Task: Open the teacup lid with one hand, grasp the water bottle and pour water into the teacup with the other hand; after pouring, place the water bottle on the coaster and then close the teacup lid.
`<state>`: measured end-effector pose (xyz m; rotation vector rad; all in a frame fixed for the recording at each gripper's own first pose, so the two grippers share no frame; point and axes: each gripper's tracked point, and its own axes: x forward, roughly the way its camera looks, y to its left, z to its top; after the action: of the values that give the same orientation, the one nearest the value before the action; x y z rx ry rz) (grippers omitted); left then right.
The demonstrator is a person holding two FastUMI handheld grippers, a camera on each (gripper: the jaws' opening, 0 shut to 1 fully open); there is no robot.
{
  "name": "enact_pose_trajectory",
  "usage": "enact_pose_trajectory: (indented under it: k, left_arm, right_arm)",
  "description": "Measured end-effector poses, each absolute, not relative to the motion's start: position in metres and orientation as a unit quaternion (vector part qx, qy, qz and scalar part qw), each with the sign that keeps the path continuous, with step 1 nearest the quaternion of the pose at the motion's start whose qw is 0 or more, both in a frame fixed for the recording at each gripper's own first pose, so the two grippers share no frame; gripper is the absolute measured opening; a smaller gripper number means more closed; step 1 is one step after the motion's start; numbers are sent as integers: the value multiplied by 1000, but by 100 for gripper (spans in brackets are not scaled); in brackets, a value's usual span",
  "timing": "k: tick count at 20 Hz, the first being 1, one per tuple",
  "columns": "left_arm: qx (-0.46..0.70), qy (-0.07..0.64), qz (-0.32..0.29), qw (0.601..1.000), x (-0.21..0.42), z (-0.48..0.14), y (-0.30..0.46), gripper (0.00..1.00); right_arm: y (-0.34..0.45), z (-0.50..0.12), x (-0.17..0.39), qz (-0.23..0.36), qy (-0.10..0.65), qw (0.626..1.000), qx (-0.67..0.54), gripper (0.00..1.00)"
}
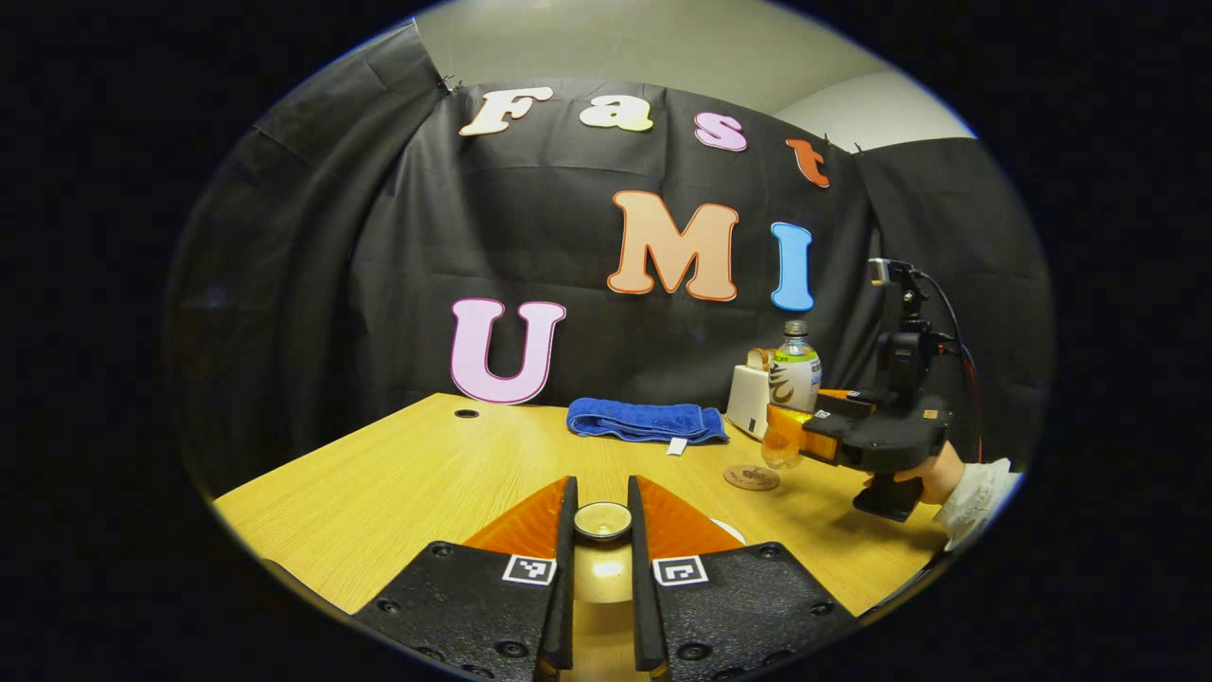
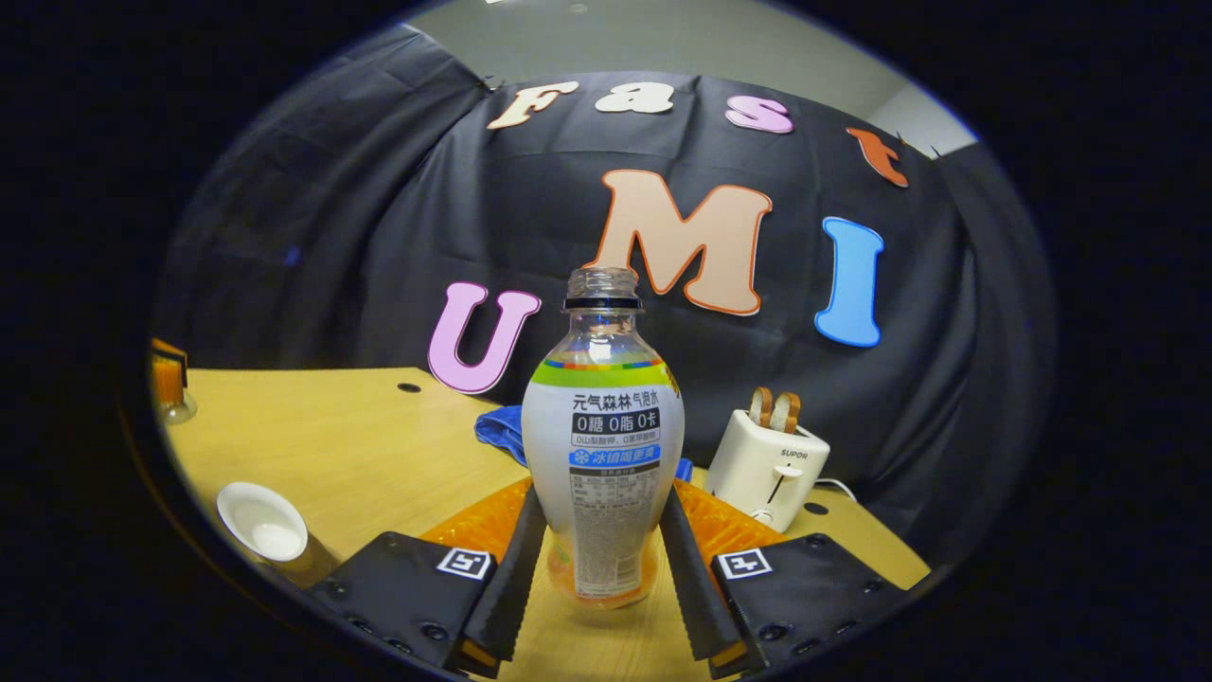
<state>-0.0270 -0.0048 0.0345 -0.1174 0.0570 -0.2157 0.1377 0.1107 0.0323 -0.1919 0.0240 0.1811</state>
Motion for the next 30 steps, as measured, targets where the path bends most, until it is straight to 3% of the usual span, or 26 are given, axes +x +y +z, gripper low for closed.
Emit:
enact_pose_trajectory:
  k: [7,20,25,30]
  left_arm:
    - [-59,34,-116,991,-28,32,-13,23]
    - [-63,42,-123,990,-32,26,-23,23]
    - [-59,39,-126,990,-34,28,-26,22]
    - [-52,33,-145,988,-29,32,-41,23]
  right_arm:
    - [91,2,182,65,51,997,2,71]
    - [90,-25,191,47,69,996,-28,72]
    - [91,-38,185,51,87,995,-19,87]
    - [84,-24,168,44,63,997,-18,94]
